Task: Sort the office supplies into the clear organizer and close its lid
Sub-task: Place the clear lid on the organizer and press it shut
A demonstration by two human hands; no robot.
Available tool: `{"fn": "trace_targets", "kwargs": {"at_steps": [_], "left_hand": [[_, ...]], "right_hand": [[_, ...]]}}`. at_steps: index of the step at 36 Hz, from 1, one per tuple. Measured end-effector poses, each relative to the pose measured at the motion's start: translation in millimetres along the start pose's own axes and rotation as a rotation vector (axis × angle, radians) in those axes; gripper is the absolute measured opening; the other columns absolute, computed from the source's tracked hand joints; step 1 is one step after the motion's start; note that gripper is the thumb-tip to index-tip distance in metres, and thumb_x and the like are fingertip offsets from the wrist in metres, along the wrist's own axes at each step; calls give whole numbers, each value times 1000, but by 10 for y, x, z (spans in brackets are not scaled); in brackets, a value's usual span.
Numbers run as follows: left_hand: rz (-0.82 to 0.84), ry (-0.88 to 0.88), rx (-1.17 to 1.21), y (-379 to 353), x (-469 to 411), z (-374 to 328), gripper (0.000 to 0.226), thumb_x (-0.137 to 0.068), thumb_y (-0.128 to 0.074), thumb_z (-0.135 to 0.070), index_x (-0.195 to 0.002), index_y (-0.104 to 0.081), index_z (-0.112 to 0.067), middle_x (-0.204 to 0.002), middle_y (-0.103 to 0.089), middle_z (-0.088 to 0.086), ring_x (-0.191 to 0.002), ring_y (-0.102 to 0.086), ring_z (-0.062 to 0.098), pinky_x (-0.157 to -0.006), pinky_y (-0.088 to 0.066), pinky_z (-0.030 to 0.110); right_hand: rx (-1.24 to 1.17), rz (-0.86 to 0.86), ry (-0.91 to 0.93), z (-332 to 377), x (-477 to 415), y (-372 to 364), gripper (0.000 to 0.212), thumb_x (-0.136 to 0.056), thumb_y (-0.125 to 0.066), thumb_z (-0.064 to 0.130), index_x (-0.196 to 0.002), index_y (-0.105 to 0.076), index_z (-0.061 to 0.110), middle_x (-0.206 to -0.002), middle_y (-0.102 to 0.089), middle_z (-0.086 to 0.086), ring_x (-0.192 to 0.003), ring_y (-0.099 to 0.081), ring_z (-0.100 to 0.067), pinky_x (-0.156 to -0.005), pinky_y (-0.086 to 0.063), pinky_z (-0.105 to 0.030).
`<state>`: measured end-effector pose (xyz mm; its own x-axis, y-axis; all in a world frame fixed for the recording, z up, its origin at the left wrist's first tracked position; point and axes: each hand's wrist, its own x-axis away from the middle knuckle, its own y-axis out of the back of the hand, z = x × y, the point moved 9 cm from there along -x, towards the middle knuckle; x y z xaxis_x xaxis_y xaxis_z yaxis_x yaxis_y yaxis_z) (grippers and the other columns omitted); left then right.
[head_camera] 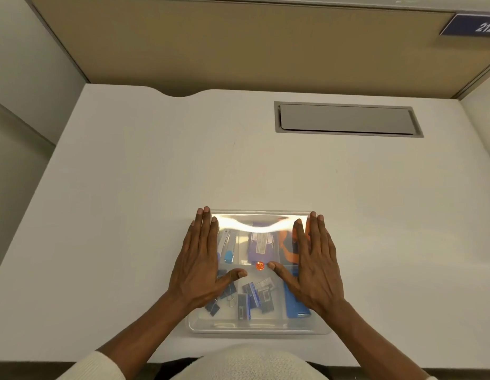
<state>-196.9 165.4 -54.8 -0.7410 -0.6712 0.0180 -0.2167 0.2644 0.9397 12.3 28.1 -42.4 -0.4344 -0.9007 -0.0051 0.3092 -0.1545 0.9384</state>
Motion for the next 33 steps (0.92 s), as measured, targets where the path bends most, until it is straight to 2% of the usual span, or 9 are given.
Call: {"fn": "trace_targets", "kwargs": {"at_steps": [4,8,21,23,27,28,30,33], "left_hand": [[45,29,-18,-36,-26,18,135,-75,-40,-97,-166,1,-5,-175,9,13,-163,3,33,-127,-24,59],[53,51,2,-62,-40,36,133,-76,-34,-98,-166,-2,-6,-176,7,12,-163,2,32,-127,-25,60],[10,28,-16,-82,-45,47,120,-85,-36,-91,-167,-5,-9,-176,6,12,-163,2,31,-127,-26,59],[7,34,-9,-81,-43,50,117,-86,-33,-91,-167,-7,-10,-176,7,12,-163,3,31,-128,-22,58],[-11,50,-95,-22,-6,11,107,-92,-27,-85,-166,-17,-9,-176,0,13,-163,0,33,-132,-2,49],[-19,65,-120,-7,20,-3,105,-93,-24,-84,-165,-20,-8,-176,-3,14,-163,-3,34,-132,-1,48],[-51,103,-122,29,99,-33,103,-95,-21,-82,-164,-23,-6,-175,-7,15,-163,-8,35,-132,-9,51],[-68,146,-36,4,278,-72,106,-93,-26,-83,-165,-17,-6,-176,-4,13,-163,-6,32,-130,-18,54]], "right_hand": [[-28,-1,-7,2,-4,4,111,-83,-42,85,-163,-6,17,-172,5,-8,-159,1,-29,-125,-18,-54],[-24,21,-8,19,1,-3,109,-83,-37,87,-163,-5,20,-172,7,-8,-159,4,-29,-125,-17,-55],[141,59,-11,81,9,46,107,-85,-32,85,-163,-3,17,-171,8,-12,-158,5,-32,-124,-16,-59],[153,58,-10,78,10,44,107,-85,-31,86,-163,-2,18,-171,8,-12,-158,5,-32,-124,-16,-59],[171,49,-13,59,10,29,107,-85,-31,87,-163,-3,19,-171,7,-12,-158,4,-32,-124,-16,-59],[172,48,-13,54,11,26,107,-84,-31,87,-163,-4,19,-171,6,-12,-158,3,-32,-124,-16,-59],[173,38,-14,46,12,26,108,-84,-32,88,-163,-4,20,-171,5,-12,-158,3,-32,-124,-16,-60],[174,44,-13,45,10,11,108,-84,-33,88,-163,-5,20,-171,4,-12,-158,2,-32,-124,-17,-60]]}}
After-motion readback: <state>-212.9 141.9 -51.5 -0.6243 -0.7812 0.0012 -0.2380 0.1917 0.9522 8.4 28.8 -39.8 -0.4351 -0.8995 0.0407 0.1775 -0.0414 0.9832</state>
